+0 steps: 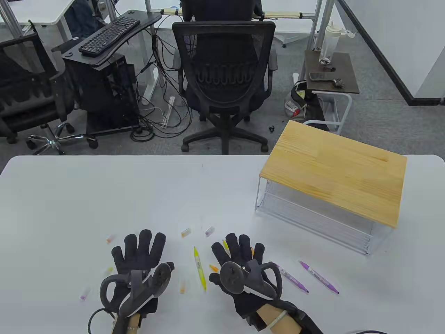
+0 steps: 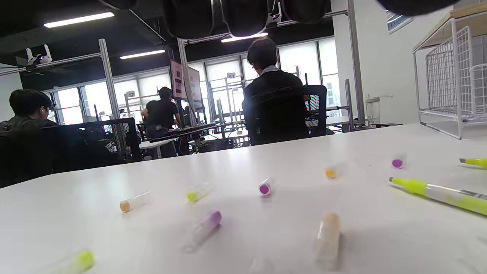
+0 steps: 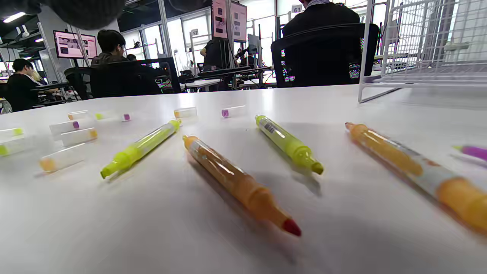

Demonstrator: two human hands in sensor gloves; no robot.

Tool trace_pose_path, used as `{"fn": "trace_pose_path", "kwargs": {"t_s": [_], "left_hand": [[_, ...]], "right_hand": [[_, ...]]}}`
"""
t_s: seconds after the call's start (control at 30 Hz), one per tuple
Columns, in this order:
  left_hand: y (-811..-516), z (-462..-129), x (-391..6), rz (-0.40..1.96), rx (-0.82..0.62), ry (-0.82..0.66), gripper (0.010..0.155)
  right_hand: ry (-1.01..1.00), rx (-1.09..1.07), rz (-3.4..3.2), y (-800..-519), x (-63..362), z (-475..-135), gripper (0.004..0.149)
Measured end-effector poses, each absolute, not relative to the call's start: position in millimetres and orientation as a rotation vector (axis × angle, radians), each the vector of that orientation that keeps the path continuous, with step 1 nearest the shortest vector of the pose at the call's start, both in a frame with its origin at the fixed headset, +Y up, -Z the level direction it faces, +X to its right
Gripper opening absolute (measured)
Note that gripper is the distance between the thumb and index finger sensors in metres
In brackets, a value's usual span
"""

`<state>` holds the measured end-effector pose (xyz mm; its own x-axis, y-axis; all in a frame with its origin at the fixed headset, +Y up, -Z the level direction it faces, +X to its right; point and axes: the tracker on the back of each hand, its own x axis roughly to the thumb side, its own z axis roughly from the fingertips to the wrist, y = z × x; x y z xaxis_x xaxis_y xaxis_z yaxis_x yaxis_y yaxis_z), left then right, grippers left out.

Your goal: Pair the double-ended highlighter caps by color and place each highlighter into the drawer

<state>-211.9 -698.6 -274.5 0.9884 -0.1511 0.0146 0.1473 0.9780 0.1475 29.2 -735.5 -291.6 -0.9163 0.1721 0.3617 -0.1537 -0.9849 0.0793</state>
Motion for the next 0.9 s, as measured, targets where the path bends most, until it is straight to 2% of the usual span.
{"fn": "trace_pose_path", "kwargs": {"t_s": [0.6,0.77,0.9], "left_hand": [[-700.0,-270.8,-218.6,-0.169,0.154,-0.015,0.077],[-702.0,-271.8,-221.5,-0.185,0.157,-0.016,0.077],[-703.5,-272.6,-221.3,-0.181,0.141,-0.02,0.076]], "right_hand": [[0.108,0.51,2.978,-736.0,31.6,-296.8,0.077],[0.062,0.283,3.021,-715.5,61.9,-309.0,0.077],[0.141,-0.088,3.139,-700.2,109.2,-330.9,0.079]]}}
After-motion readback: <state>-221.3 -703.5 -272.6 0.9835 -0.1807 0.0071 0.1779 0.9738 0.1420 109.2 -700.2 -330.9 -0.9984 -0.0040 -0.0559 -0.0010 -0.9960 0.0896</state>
